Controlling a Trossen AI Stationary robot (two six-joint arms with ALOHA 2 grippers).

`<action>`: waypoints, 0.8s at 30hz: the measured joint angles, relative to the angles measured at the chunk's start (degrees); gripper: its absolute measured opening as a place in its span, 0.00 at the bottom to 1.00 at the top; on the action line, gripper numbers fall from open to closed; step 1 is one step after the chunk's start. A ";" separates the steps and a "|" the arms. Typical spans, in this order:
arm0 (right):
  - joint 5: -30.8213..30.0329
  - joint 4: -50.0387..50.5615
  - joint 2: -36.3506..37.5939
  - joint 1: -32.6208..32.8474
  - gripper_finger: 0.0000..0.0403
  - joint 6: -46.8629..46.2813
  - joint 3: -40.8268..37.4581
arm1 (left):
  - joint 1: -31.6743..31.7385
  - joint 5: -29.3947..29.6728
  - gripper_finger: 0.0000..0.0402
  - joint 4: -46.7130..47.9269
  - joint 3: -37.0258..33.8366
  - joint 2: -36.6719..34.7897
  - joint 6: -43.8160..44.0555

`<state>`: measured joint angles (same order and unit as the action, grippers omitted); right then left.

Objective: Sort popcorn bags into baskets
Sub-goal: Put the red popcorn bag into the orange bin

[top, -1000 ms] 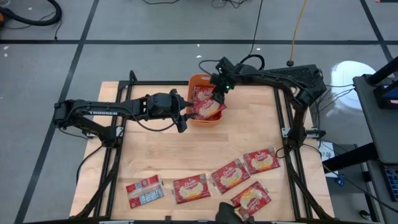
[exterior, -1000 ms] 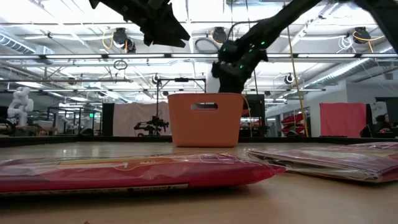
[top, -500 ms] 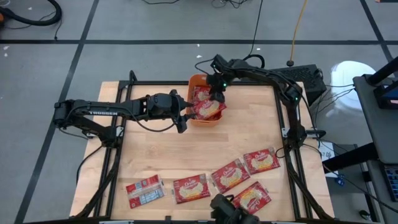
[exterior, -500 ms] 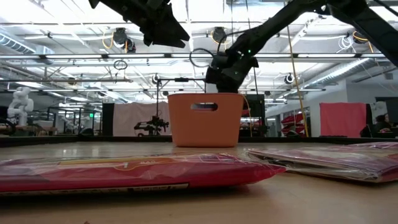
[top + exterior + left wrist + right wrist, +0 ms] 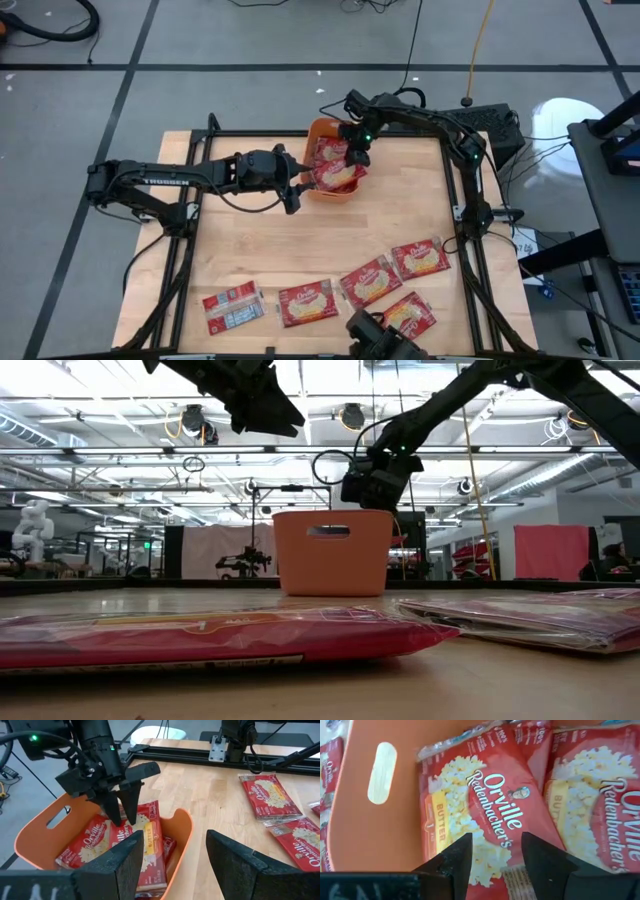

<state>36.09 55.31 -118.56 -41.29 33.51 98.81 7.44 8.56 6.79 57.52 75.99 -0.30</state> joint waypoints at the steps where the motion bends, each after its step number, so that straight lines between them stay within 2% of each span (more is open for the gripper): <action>1: -0.26 -0.05 0.48 0.01 0.40 -0.51 -0.01 | 0.00 -0.01 0.54 0.04 0.00 0.00 -0.04; 5: -4.89 -0.64 4.09 0.01 0.44 -5.39 -0.01 | 0.00 -0.02 0.54 0.71 0.00 0.00 -0.02; 12: -11.75 0.65 10.56 0.20 0.60 -18.20 -3.63 | -0.07 -0.04 0.54 0.83 -0.07 0.55 0.50; 16: -12.14 -3.33 14.56 0.68 0.66 -21.61 -12.06 | -0.66 -0.02 0.54 0.90 -0.06 1.26 1.05; 24: -12.54 -24.95 29.59 1.01 0.69 -33.37 -32.44 | -2.47 -0.02 0.54 0.56 -0.07 1.20 1.05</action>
<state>23.55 30.36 -88.96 -40.28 0.13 66.38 4.97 8.54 7.35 57.45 77.19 0.75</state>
